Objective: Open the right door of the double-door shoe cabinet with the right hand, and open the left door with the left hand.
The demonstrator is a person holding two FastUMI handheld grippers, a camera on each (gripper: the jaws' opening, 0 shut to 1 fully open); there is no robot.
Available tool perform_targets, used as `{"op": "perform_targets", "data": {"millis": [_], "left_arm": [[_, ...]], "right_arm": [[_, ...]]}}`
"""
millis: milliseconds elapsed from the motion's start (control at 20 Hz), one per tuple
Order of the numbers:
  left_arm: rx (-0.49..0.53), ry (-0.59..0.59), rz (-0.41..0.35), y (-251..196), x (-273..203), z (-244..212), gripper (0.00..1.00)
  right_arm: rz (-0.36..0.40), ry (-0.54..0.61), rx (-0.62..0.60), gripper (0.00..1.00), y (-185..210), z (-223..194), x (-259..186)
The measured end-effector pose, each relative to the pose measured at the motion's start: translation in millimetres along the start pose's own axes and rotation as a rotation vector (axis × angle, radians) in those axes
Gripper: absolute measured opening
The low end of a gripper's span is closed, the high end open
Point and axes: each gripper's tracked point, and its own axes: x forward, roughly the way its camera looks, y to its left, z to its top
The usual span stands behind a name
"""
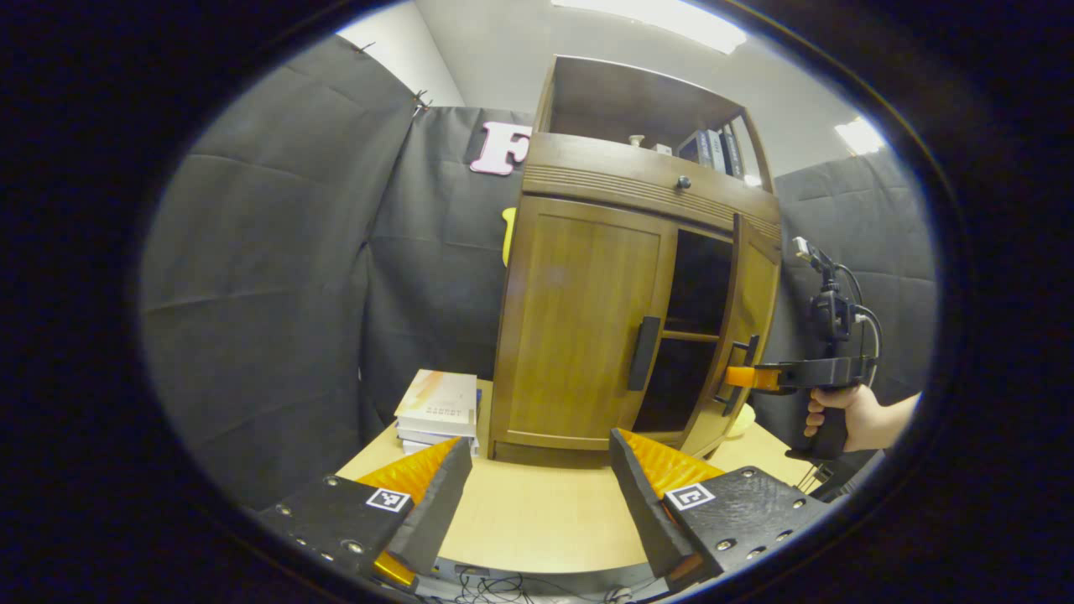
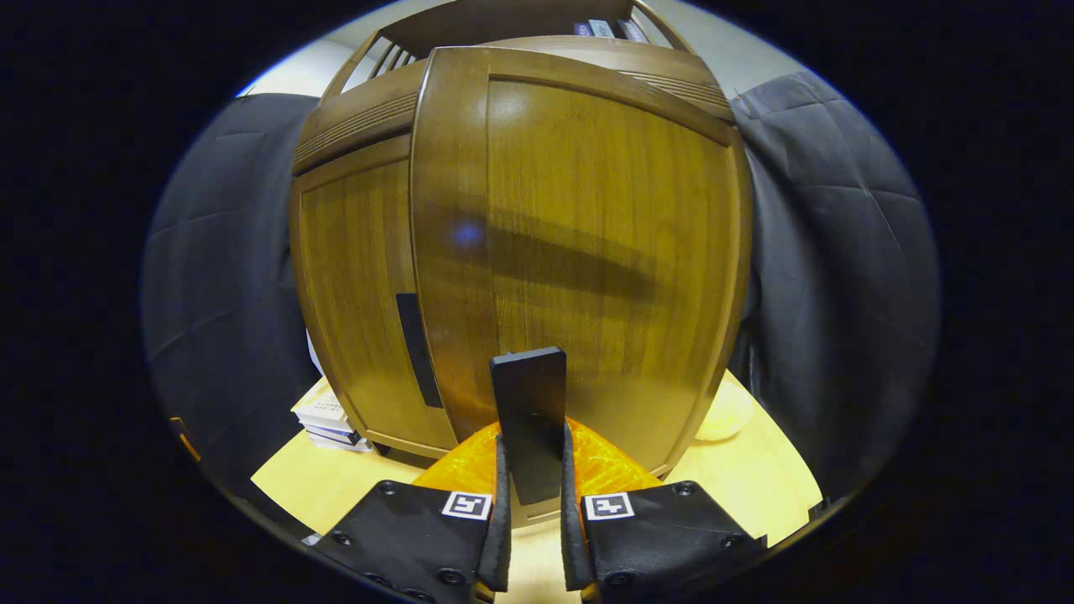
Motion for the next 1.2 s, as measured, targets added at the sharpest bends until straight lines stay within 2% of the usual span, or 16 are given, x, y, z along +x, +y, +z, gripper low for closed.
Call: {"op": "perform_targets", "data": {"millis": [450, 700, 1200], "left_arm": [[0.031, -0.003, -0.016, -28, 33, 11, 0.95], [0.054, -0.006, -0.026, -67, 44, 21, 0.95], [0.078, 0.0, -0.066, -154, 59, 16, 0.95]], "right_arm": [[0.057, 0.015, 0.039, 0.27, 1, -1, -5], [0.11, 0.021, 0.047, 0.27, -3, 3, -12], [0.147, 0.031, 0.055, 0.25, -24, 1, -29]]}}
